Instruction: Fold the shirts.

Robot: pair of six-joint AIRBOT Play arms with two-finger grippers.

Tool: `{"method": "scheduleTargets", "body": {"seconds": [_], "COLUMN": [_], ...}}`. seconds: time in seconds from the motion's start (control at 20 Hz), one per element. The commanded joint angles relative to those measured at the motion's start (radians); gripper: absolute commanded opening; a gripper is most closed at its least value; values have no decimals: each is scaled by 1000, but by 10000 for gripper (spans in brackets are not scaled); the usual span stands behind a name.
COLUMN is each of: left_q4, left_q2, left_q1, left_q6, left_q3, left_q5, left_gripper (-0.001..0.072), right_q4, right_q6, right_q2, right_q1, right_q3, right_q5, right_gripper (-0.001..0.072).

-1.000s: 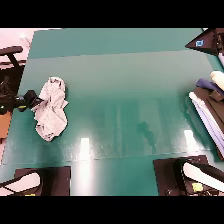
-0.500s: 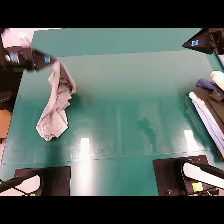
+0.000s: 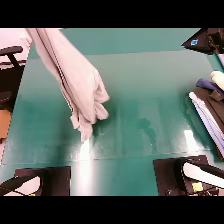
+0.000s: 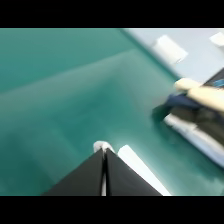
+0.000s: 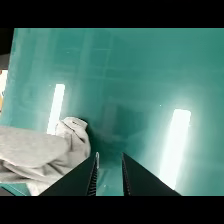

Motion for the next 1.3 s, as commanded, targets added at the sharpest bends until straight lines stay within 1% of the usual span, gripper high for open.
{"method": "scheduleTargets", "body": {"seconds": [0.0, 0.05, 0.1, 0.15, 0.2, 0.35, 0.45, 0.6, 0.65, 0.75, 0.85, 0.95, 1.05, 1.25], "left_q4": [235, 282, 341, 395, 447, 512, 539, 583, 592, 606, 607, 603, 603, 601], "left_q2": [9, 8, 8, 8, 8, 10, 12, 11, 11, 11, 11, 11, 11, 11], "left_q1": [39, 39, 39, 39, 39, 39, 39, 39, 39, 39, 39, 39, 39, 39], "left_q6": [-7, -5, -5, -6, -14, -16, -13, -13, -13, -13, -13, -13, -13, -13], "left_q3": [-180, -253, -323, -373, -411, -436, -436, -436, -436, -436, -436, -436, -436, -436], "left_q5": [-73, -53, -25, -11, -4, 2, 8, 8, 7, 8, 6, 7, 7, 5], "left_gripper": [19, 19, 19, 19, 19, 19, 19, 20, 20, 20, 20, 20, 21, 21], "right_q4": [-7, -6, -7, -6, -5, -4, -4, -4, -6, 4, 63, 149, 163, 154], "right_q6": [-72, -74, -92, -101, -110, -203, -269, -280, -262, -144, -120, -112, -108, -72], "right_q2": [-8, -20, -27, -32, -37, -72, -139, -258, -293, -346, -341, -299, -270, -314], "right_q1": [2, 13, 30, 53, 94, 268, 402, 562, 598, 632, 662, 706, 774, 864], "right_q3": [0, -8, -40, -93, -170, -405, -495, -523, -523, -535, -589, -655, -697, -698], "right_q5": [16, 22, 17, 0, -31, -168, -252, -338, -343, -331, -348, -460, -586, -629], "right_gripper": [202, 203, 222, 356, 461, 461, 461, 461, 461, 462, 462, 461, 461, 460]}}
